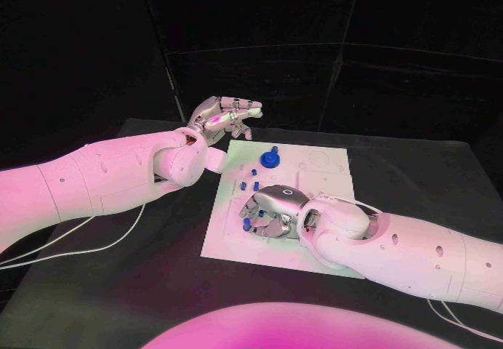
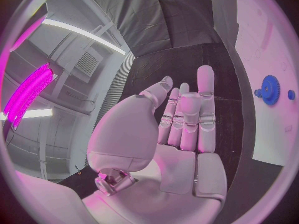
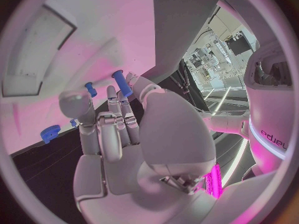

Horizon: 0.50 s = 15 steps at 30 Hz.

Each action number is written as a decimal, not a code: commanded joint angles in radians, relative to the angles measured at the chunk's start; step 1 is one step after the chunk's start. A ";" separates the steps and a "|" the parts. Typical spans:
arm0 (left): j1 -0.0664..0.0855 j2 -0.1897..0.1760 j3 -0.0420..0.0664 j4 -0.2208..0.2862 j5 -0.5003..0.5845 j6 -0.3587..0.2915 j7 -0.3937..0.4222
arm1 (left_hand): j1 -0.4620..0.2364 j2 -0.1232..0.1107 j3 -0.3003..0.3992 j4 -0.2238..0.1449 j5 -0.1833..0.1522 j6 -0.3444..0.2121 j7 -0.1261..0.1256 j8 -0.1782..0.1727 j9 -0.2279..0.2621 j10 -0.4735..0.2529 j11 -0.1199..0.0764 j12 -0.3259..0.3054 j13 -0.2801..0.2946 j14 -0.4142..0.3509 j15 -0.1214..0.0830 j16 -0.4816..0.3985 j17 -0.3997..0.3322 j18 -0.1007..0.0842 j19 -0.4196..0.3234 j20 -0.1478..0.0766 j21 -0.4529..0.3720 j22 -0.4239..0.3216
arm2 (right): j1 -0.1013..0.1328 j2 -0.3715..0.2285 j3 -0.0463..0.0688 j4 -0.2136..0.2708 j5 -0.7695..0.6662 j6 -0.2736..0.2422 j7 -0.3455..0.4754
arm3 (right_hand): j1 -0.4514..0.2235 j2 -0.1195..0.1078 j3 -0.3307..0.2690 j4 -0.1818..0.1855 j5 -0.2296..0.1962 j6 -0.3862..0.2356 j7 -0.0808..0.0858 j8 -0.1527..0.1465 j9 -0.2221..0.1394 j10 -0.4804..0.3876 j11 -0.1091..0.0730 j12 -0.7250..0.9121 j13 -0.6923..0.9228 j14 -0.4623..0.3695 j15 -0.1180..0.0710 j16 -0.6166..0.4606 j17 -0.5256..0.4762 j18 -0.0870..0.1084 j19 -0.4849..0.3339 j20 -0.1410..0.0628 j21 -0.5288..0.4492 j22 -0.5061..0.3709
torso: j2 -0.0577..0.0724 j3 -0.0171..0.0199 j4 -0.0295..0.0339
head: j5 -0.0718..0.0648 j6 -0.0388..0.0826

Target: Assemble the parts on the task board

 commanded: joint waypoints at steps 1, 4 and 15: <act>0.002 -0.002 0.001 0.002 0.002 0.013 0.007 | 0.007 -0.004 0.003 0.004 0.001 -0.004 -0.001 0.004 -0.001 -0.008 0.000 0.003 -0.002 0.000 0.004 0.003 -0.001 0.006 0.003 0.001 -0.006 -0.001 | -0.001 -0.011 0.000 0.021 0.009 -0.095 0.020 | -0.001 -0.006 -0.009 0.000 0.006 -0.008 0.002 0.000 0.001 -0.008 0.000 -0.004 0.001 0.104 0.006 0.002 0.263 0.009 -0.005 0.000 -0.005 -0.005 | -0.001 0.0000 -0.0016 | -0.002 0.002; 0.002 -0.004 0.001 0.002 0.002 0.014 0.006 | 0.007 -0.004 0.003 0.004 0.001 -0.004 -0.001 0.004 -0.001 -0.008 0.000 0.003 -0.002 0.000 0.004 0.003 -0.001 0.006 0.003 0.001 -0.006 -0.001 | -0.001 -0.039 0.000 0.055 0.021 -0.148 0.034 | -0.002 -0.007 -0.014 -0.001 0.007 -0.009 0.003 0.001 0.002 -0.011 0.001 -0.003 0.001 0.104 0.007 0.002 0.263 0.010 -0.006 0.001 -0.007 -0.009 | -0.001 0.0005 -0.0030 | -0.001 0.002; 0.002 -0.010 0.001 0.002 0.002 0.016 0.005 | 0.007 -0.004 0.002 0.004 0.001 -0.004 -0.001 0.004 -0.001 -0.009 0.000 0.003 -0.002 0.000 0.004 0.003 -0.002 0.006 0.003 0.001 -0.006 -0.001 | 0.041 -0.229 0.003 0.177 0.384 -0.264 0.036 | -0.033 -0.005 -0.068 0.024 0.053 0.053 -0.010 0.030 0.014 0.207 -0.038 0.158 0.071 0.104 -0.018 0.002 0.263 0.000 0.016 -0.013 0.036 0.059 | -0.007 -0.0026 -0.0057 | -0.031 0.022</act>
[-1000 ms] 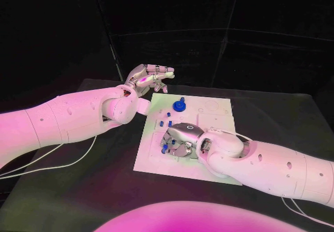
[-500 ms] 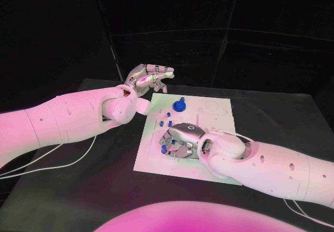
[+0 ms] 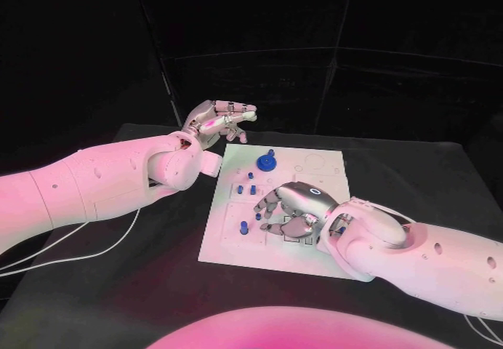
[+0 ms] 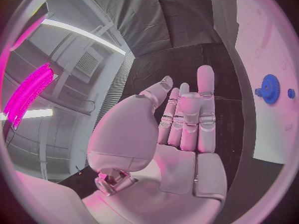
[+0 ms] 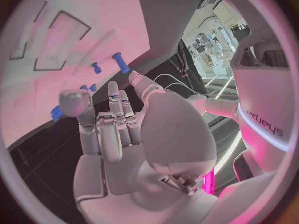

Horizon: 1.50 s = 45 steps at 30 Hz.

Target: Assemble the parts on the task board

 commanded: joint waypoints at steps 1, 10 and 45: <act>0.002 -0.002 0.001 0.002 0.002 0.013 0.005 | 0.007 -0.004 0.002 0.004 0.001 -0.004 -0.001 0.004 -0.001 -0.009 0.000 0.004 -0.002 -0.001 0.004 0.003 -0.003 0.006 0.003 0.001 -0.006 -0.001 | 0.029 -0.055 0.002 0.025 0.318 -0.097 0.003 | -0.016 -0.012 -0.041 0.001 0.022 0.015 -0.021 0.013 0.003 0.102 -0.029 0.114 0.067 0.105 -0.029 0.002 0.263 -0.003 0.021 -0.024 0.038 0.053 | -0.005 -0.0019 -0.0039 | -0.014 0.009; 0.002 -0.009 0.000 0.002 0.002 0.017 0.004 | 0.007 -0.004 0.003 0.004 0.001 -0.003 -0.002 0.005 -0.001 -0.009 0.000 0.005 -0.001 -0.001 0.004 0.003 -0.003 0.006 0.003 0.001 -0.006 -0.002 | 0.064 -0.211 0.002 0.090 0.446 -0.027 -0.086 | -0.078 0.047 -0.222 0.082 0.074 -0.043 -0.026 0.137 0.032 0.205 -0.028 1.130 1.172 0.105 -0.033 0.002 0.263 -0.041 0.078 -0.034 0.187 0.272 | -0.012 -0.0046 -0.0148 | -0.049 0.016; 0.002 -0.026 -0.003 0.016 0.002 0.031 -0.001 | 0.008 -0.002 0.003 0.006 0.001 0.003 -0.004 0.010 0.001 -0.004 -0.003 0.011 0.000 0.001 0.003 0.006 -0.001 0.007 0.005 0.001 -0.008 -0.003 | 0.043 -0.315 -0.032 0.125 0.152 0.056 -0.406 | -0.068 0.095 -0.541 0.239 0.193 -0.033 -0.080 0.363 0.039 0.209 -0.081 1.087 1.107 0.031 -0.085 -0.266 -0.099 -0.047 0.112 -0.082 0.167 0.284 | -0.015 -0.0089 -0.0296 | -0.099 0.008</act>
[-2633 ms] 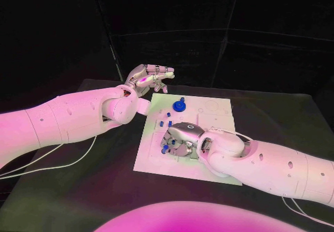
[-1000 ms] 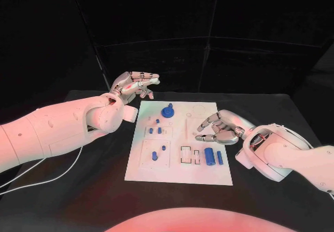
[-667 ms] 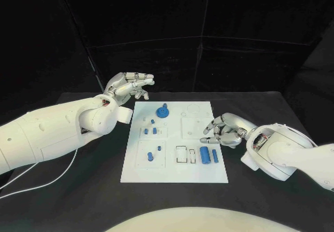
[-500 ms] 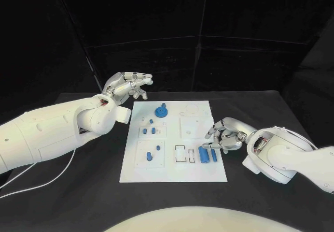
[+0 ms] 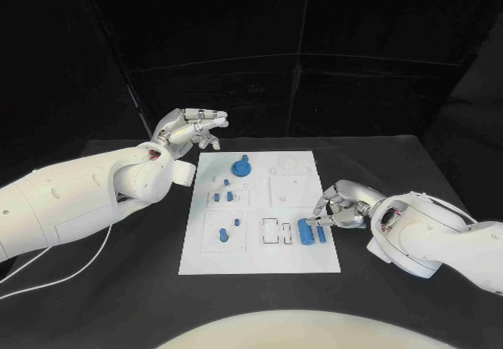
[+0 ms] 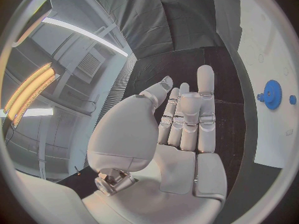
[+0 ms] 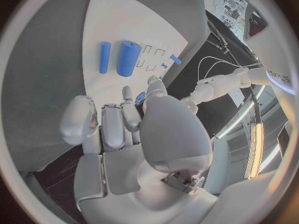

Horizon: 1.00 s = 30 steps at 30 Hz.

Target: Assemble the parts on the task board

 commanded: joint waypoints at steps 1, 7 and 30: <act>0.002 0.000 -0.001 0.002 0.002 0.013 0.005 | 0.008 -0.002 0.000 0.003 0.001 0.003 -0.004 0.003 0.001 -0.004 -0.003 0.003 0.000 0.001 0.003 0.006 0.001 0.007 0.005 0.001 -0.004 -0.001 | -0.003 0.009 0.000 0.002 -0.097 0.016 -0.087 | -0.029 0.000 -0.008 0.002 -0.003 0.010 -0.002 0.009 0.006 0.049 -0.005 0.063 0.104 0.031 -0.010 -0.002 0.002 -0.020 0.024 -0.004 0.062 0.088 | 0.000 -0.0007 -0.0020 | 0.000 0.000; 0.002 0.000 -0.004 0.003 0.002 0.014 0.004 | 0.008 -0.002 0.000 0.003 0.001 0.003 -0.003 0.003 0.001 -0.003 -0.003 0.005 0.000 0.002 0.002 0.007 0.003 0.007 0.006 0.001 -0.004 -0.001 | -0.017 0.030 -0.001 -0.005 -0.116 0.051 -0.121 | -0.051 -0.005 0.003 0.002 -0.015 0.006 -0.005 0.022 0.021 0.115 -0.006 0.144 0.245 0.035 -0.014 -0.008 0.007 -0.036 0.039 -0.007 0.137 0.193 | 0.001 -0.0011 -0.0014 | -0.002 -0.002; 0.002 -0.002 -0.008 0.003 0.002 0.017 0.001 | 0.008 -0.002 0.000 0.003 0.001 0.003 -0.003 0.003 0.001 -0.003 -0.003 0.005 0.000 0.002 0.002 0.007 0.003 0.007 0.006 0.001 -0.004 -0.001 | -0.051 0.103 -0.001 -0.059 -0.164 0.104 -0.158 | -0.091 0.005 0.012 0.004 -0.044 -0.006 -0.002 0.025 0.038 0.117 -0.005 0.150 0.265 0.037 -0.011 -0.013 0.012 -0.038 0.033 -0.004 0.157 0.216 | 0.002 -0.0011 -0.0027 | -0.006 -0.009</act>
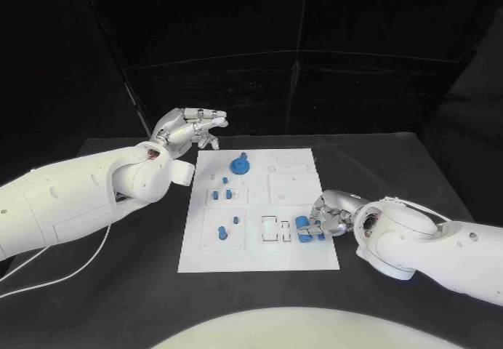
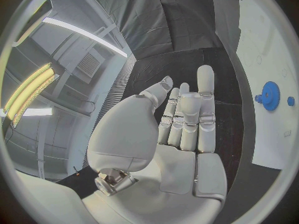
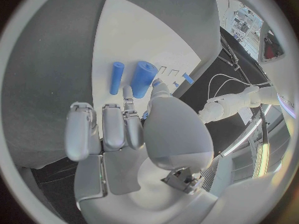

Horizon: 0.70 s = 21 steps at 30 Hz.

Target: Assemble the parts on the task board

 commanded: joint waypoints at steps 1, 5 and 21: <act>0.002 -0.001 0.000 0.002 0.002 0.013 0.002 | 0.008 -0.002 0.000 0.003 0.001 0.003 -0.003 0.003 0.001 -0.003 -0.003 0.005 0.000 0.002 0.002 0.003 0.001 0.007 0.006 0.001 -0.004 -0.001 | -0.006 0.010 0.000 -0.008 -0.028 0.026 -0.012 | -0.015 0.005 0.007 -0.001 -0.009 -0.006 -0.003 0.006 0.002 0.011 0.000 0.000 0.104 0.038 -0.003 -0.005 0.002 -0.007 0.031 -0.002 0.002 0.002 | 0.000 -0.0005 -0.0004 | -0.001 -0.001; 0.002 -0.002 0.000 0.002 0.002 0.014 0.002 | 0.008 -0.002 0.000 0.003 0.001 0.003 -0.003 0.003 0.001 -0.003 -0.003 0.005 0.000 0.002 0.002 0.003 0.001 0.007 0.006 0.001 -0.004 -0.001 | -0.013 0.029 0.000 -0.020 -0.032 0.029 -0.014 | -0.021 0.014 0.009 -0.001 -0.012 -0.006 -0.003 0.006 0.004 0.010 0.001 -0.002 0.102 0.038 -0.003 -0.005 0.002 -0.007 0.029 -0.002 0.003 0.002 | 0.000 0.0006 -0.0020 | 0.001 -0.003; 0.002 -0.005 0.000 0.004 0.002 0.015 0.002 | 0.008 -0.002 0.000 0.003 0.001 0.003 -0.003 0.003 0.001 -0.003 -0.003 0.005 0.000 0.002 0.002 0.003 0.001 0.007 0.006 0.001 -0.004 -0.001 | -0.021 0.051 0.000 -0.011 -0.035 -0.045 -0.014 | 0.007 0.059 0.018 -0.007 -0.003 0.012 -0.009 0.014 0.020 0.015 -0.004 0.000 0.114 0.040 -0.006 -0.008 0.008 -0.008 0.027 -0.002 0.012 0.014 | -0.002 0.0004 -0.0041 | 0.003 -0.002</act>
